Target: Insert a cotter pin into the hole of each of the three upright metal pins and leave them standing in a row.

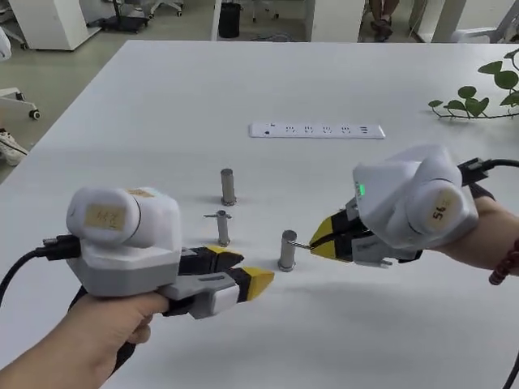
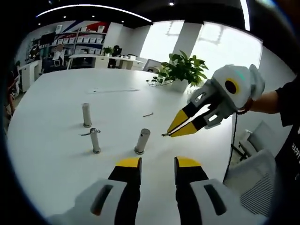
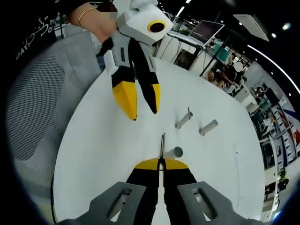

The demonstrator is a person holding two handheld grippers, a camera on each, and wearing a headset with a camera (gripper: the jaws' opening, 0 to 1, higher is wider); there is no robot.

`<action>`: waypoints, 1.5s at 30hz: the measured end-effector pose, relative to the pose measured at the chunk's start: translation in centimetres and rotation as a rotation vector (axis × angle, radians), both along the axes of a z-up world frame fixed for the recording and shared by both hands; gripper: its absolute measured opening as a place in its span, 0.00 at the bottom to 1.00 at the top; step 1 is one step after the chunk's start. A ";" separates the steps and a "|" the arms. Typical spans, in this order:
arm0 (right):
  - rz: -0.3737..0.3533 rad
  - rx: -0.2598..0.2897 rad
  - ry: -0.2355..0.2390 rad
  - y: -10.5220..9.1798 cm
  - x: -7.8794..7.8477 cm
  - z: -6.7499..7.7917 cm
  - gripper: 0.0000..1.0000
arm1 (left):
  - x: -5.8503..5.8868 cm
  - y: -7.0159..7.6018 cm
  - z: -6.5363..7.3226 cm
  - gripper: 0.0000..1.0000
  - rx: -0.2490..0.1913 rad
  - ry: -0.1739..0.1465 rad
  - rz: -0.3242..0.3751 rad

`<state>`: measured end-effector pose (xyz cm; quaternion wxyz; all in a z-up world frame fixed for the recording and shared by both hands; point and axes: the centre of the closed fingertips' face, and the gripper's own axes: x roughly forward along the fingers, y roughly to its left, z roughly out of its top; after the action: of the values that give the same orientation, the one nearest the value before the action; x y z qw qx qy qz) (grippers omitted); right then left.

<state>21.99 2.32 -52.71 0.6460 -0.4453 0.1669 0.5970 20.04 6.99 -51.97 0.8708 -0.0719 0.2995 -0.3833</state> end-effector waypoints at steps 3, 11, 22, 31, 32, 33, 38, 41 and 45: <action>0.025 0.005 -0.010 0.7 -0.6 0.3 0.00 | -0.3 -0.6 0.2 0.23 -0.043 0.036 0.003; 0.075 0.012 -0.029 1.9 -1.7 0.8 0.00 | -0.1 -1.1 1.0 0.17 -0.143 0.090 0.039; 0.092 0.023 -0.031 2.8 -2.3 1.1 0.00 | -0.3 -1.4 1.4 0.08 -0.177 0.113 0.044; 0.097 0.019 -0.041 3.0 -2.4 1.0 0.00 | -0.2 -1.6 1.1 0.06 -0.190 0.131 0.051; 0.098 0.019 -0.042 3.0 -2.4 1.0 0.00 | -0.2 -1.6 1.0 0.05 -0.191 0.134 0.053; 0.098 0.020 -0.043 3.1 -2.4 1.0 0.00 | -0.2 -1.6 1.0 0.04 -0.193 0.136 0.054; 0.101 0.018 -0.044 3.2 -2.5 0.8 0.00 | -0.1 -1.5 0.7 0.02 -0.201 0.155 0.066; 0.104 0.019 -0.046 3.3 -2.5 0.8 0.00 | -0.1 -1.5 0.6 0.01 -0.205 0.162 0.067; 0.107 0.017 -0.055 3.3 -2.6 0.8 0.00 | -0.1 -1.6 0.5 0.01 -0.209 0.171 0.067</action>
<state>19.41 5.65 -51.96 0.6212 -0.4644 0.1202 0.6197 19.92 5.41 -51.47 0.8422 -0.2047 0.3284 -0.3755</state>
